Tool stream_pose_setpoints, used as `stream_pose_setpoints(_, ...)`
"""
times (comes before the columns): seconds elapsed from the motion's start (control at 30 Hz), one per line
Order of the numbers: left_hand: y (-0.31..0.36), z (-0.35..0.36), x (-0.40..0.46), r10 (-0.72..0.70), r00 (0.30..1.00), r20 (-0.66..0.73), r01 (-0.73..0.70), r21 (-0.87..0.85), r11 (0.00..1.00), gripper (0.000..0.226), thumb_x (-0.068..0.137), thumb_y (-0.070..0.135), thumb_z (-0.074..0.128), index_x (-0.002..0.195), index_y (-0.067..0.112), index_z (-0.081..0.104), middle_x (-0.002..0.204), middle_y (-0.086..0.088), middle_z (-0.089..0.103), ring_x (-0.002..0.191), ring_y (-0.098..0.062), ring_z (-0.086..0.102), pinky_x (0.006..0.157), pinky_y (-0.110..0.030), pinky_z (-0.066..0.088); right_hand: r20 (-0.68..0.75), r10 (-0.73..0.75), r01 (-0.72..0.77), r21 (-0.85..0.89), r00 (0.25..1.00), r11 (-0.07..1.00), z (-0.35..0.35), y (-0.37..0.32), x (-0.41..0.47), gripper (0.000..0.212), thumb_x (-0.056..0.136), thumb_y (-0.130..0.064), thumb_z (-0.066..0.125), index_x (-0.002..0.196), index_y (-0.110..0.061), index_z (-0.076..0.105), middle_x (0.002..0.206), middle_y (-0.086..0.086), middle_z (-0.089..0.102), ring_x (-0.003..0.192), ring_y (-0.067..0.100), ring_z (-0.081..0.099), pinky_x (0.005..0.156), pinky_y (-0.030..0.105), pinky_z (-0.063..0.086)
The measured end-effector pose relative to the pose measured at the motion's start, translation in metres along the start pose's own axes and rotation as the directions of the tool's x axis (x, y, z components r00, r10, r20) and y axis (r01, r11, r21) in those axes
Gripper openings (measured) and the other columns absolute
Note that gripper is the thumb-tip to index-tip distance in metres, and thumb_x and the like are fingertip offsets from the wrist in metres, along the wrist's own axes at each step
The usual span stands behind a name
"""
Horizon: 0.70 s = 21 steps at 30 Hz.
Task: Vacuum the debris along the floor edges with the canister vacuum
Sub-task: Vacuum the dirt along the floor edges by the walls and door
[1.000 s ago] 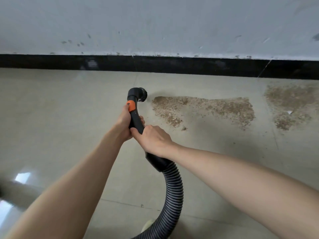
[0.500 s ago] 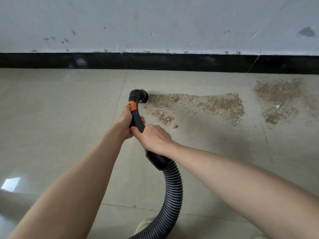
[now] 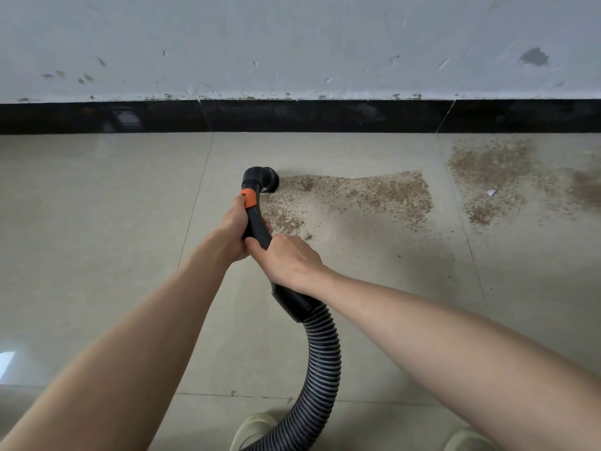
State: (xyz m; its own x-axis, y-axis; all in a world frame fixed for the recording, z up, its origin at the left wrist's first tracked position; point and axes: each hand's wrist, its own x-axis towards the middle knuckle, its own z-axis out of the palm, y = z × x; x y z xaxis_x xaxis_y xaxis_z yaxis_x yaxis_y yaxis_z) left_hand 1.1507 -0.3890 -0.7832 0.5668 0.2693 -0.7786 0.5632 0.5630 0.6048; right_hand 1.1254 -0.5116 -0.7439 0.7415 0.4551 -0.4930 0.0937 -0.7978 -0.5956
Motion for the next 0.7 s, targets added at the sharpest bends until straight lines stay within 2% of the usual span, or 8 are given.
stream_pose_setpoints(0.13,-0.001,0.009,0.001,0.007,1.000,0.019,-0.007,0.012,1.000,0.041,0.094,0.048,0.041,0.092,0.008,0.045,0.067,-0.006,0.047,0.053,-0.018,0.048,0.050,-0.025,0.045,-0.001,0.004,-0.004,0.019,1.000,1.000,-0.005,0.005,-0.001,0.048,0.098,-0.055,0.034,0.091,-0.010,0.051,0.087,0.009,0.058,0.078,0.030,0.056,0.067,0.033,0.043)
stream_pose_setpoints(0.37,-0.006,0.028,0.003,0.006,0.999,0.031,-0.008,0.065,0.998,0.042,0.094,0.048,0.040,0.095,0.007,0.046,0.068,-0.007,0.049,0.057,-0.020,0.049,0.056,-0.030,0.045,-0.004,0.028,-0.028,0.040,1.000,0.999,-0.018,0.019,-0.006,0.050,0.097,-0.056,0.034,0.087,-0.010,0.051,0.089,0.010,0.058,0.079,0.030,0.056,0.069,0.035,0.044)
stream_pose_setpoints(0.5,-0.009,0.046,0.001,0.000,0.999,0.054,-0.003,0.049,0.999,0.040,0.094,0.048,0.042,0.095,0.008,0.046,0.070,-0.007,0.047,0.057,-0.019,0.049,0.055,-0.030,0.046,-0.011,0.035,-0.034,0.021,0.999,0.999,-0.033,0.031,-0.009,0.050,0.097,-0.056,0.034,0.074,-0.014,0.044,0.083,0.007,0.056,0.077,0.029,0.056,0.066,0.033,0.041)
stream_pose_setpoints(0.7,-0.015,0.068,-0.002,-0.036,0.996,0.077,0.035,0.017,0.999,0.041,0.094,0.048,0.042,0.102,0.008,0.044,0.069,-0.007,0.049,0.058,-0.019,0.050,0.051,-0.026,0.049,-0.018,0.034,-0.035,-0.010,0.999,0.999,-0.048,0.047,-0.011,0.050,0.097,-0.055,0.035,0.066,-0.016,0.040,0.072,0.003,0.053,0.075,0.028,0.056,0.065,0.033,0.041)
